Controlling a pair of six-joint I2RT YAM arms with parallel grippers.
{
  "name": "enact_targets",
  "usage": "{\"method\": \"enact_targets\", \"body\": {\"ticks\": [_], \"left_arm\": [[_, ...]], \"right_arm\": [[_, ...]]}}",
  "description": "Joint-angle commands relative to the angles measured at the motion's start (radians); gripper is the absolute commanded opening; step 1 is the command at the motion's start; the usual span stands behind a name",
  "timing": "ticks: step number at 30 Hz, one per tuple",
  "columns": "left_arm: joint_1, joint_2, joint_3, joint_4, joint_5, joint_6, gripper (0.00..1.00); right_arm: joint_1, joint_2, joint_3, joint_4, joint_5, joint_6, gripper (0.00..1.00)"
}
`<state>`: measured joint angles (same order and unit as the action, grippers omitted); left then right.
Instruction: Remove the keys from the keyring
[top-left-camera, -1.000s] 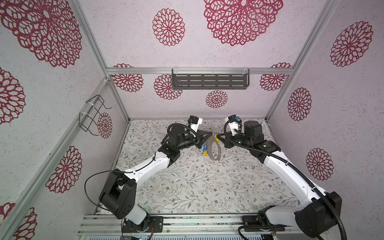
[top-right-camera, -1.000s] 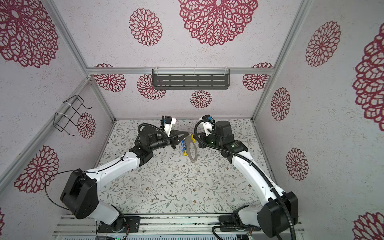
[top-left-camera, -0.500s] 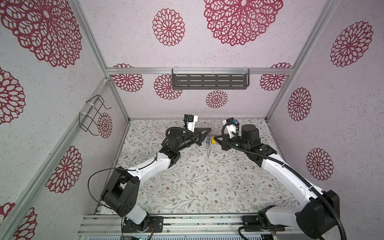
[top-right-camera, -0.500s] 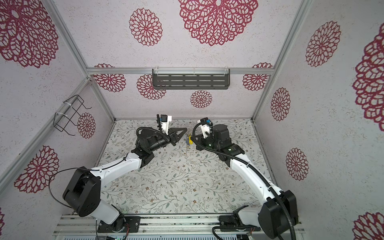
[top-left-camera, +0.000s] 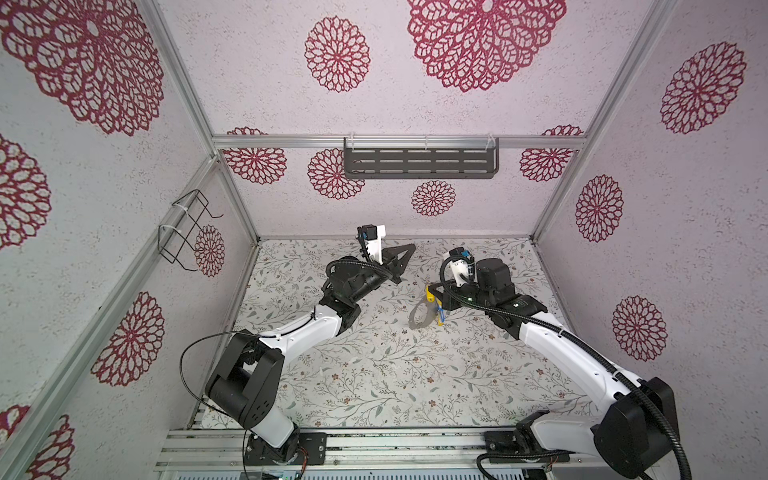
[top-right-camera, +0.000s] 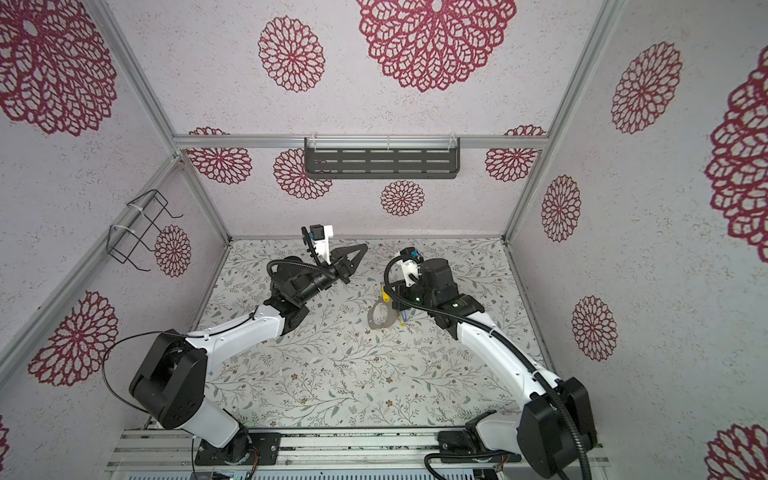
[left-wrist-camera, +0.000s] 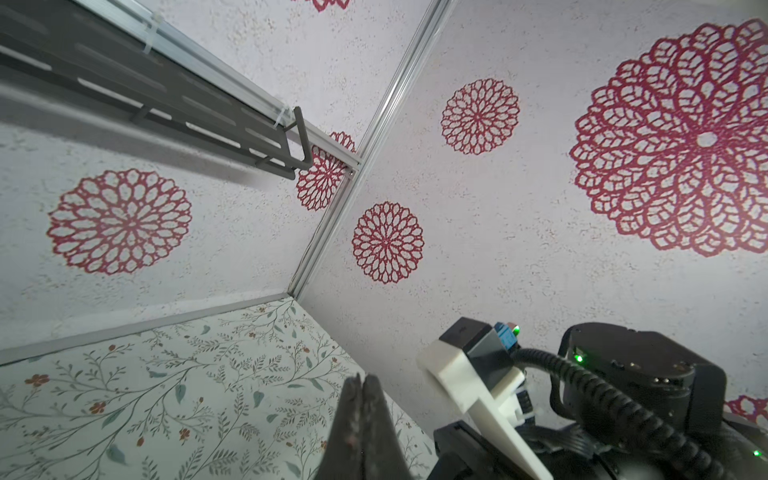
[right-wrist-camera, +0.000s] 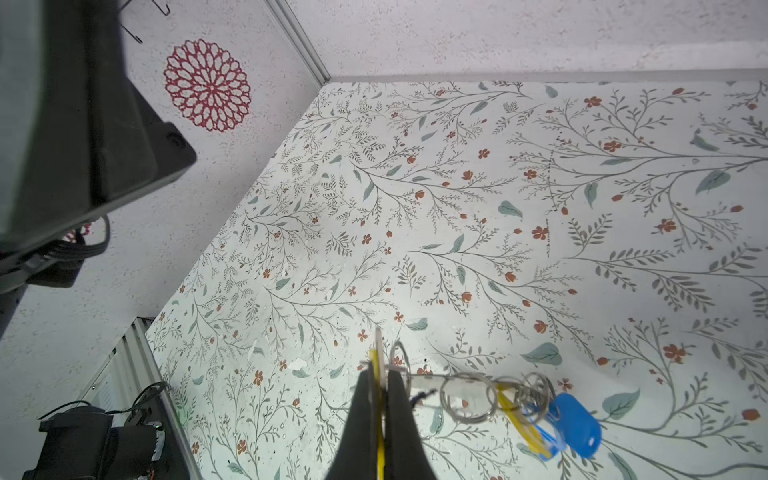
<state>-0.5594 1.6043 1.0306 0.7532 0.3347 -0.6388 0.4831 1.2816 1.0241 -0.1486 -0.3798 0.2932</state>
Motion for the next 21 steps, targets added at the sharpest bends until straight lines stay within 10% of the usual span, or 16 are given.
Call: {"method": "enact_targets", "body": {"ticks": [1,5,10,21], "left_arm": [[0.044,-0.039,0.001,-0.123,0.078,0.075,0.0],[0.074,-0.037,0.001,-0.271,0.189,0.279,0.34],[0.091,-0.003,0.048,-0.481,0.157,0.556,0.39],[0.096,0.103,0.07,-0.246,0.276,0.362,0.43]], "right_arm": [[-0.002,-0.033,0.059,0.02,0.012,-0.043,0.0],[-0.013,-0.015,0.11,-0.027,-0.011,-0.099,0.0],[-0.026,0.003,0.173,-0.087,-0.053,-0.166,0.0],[-0.041,0.033,0.246,-0.104,-0.131,-0.204,0.0]]}}
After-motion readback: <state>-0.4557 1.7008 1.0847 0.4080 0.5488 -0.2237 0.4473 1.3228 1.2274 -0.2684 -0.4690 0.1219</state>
